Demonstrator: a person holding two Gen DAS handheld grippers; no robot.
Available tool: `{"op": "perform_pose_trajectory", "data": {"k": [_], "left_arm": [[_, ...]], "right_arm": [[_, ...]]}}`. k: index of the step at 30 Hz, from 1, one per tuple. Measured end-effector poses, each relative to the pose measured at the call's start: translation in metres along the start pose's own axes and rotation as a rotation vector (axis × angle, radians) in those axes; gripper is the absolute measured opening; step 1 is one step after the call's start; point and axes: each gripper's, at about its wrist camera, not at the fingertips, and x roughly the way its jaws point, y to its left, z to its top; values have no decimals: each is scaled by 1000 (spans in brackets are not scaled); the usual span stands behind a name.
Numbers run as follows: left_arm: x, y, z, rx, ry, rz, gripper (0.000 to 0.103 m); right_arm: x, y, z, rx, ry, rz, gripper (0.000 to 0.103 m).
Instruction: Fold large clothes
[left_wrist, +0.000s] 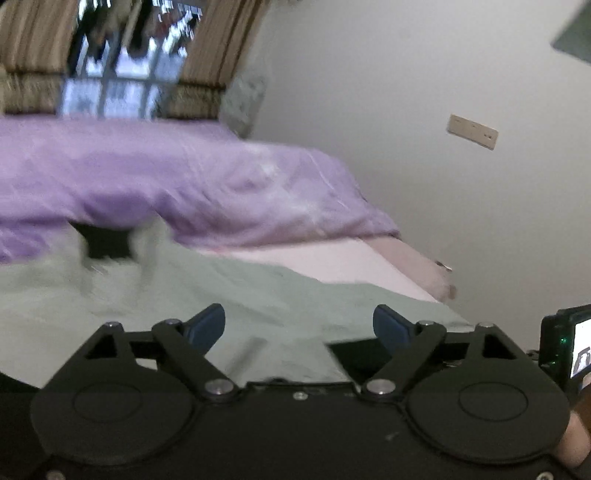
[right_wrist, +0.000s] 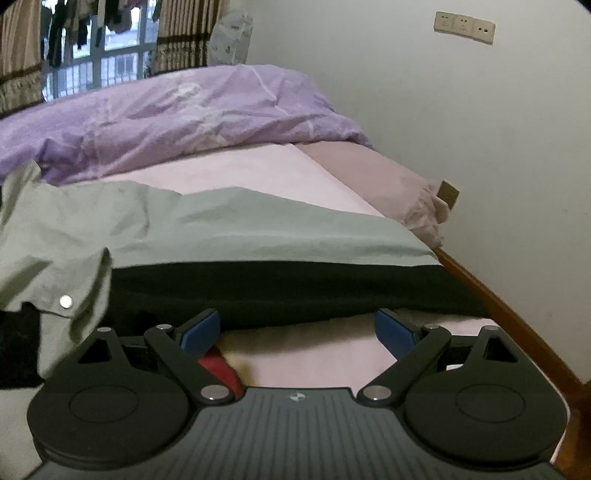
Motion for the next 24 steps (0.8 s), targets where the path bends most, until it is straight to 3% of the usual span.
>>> {"op": "perform_pose_trajectory", "data": {"k": [3,6,9,11,13,17,18,20,22,23,24], "left_arm": [[-35,21,6,12,3,103,91],[-76,45,7,27,59,213,91],[-126,59,-4,87,120,402,95],[-160,69,-24,97,121,481,99],[-177,79,-41,59,120,491,99],[-171,97,-67,-45,163,490,99],[-172,101,-78,-54,175,486,99],[-163,105,-90,-39,197,495,99],[-154,106,-98,-12,199,499,99],[-146,107,-103,-6,207,508,99],[-149,107,-105,-7,214,511,99]], "right_arm": [[3,-14,0,38,4,2,103],[11,-48,-1,191,15,51,103],[38,-86,-9,378,114,100,103],[56,-103,-10,481,187,120,103],[59,-111,-5,537,164,155,103],[82,-124,4,688,147,183,103],[83,-127,4,719,136,194,93],[84,-136,-4,853,126,305,75],[83,-147,-22,1023,142,437,79],[81,-151,-30,1083,142,460,88],[78,-154,-36,1115,139,428,97]]}}
